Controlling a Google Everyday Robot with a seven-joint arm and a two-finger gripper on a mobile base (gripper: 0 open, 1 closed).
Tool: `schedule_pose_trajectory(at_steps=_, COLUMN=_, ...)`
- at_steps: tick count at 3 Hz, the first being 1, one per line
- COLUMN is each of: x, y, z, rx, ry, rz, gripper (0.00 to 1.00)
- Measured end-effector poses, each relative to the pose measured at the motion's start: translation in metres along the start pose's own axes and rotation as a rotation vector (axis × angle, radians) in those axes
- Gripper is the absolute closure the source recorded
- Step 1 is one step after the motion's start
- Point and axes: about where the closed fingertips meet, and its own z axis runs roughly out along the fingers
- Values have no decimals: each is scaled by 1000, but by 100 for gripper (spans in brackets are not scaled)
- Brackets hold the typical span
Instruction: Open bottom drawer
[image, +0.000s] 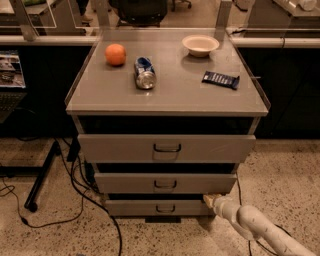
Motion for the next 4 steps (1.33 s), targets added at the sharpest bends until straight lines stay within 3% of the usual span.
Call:
schedule_pose_trajectory(at_steps=1, x=4, y=-2, z=5, rx=19, ry=6, rz=1, gripper=100)
schedule_pose_trajectory(at_steps=3, x=37, y=-25, z=28, rx=108, ry=71, rz=76, gripper=100)
schedule_pose_trajectory(at_steps=4, x=37, y=-25, z=28, rx=108, ry=71, rz=76, gripper=100)
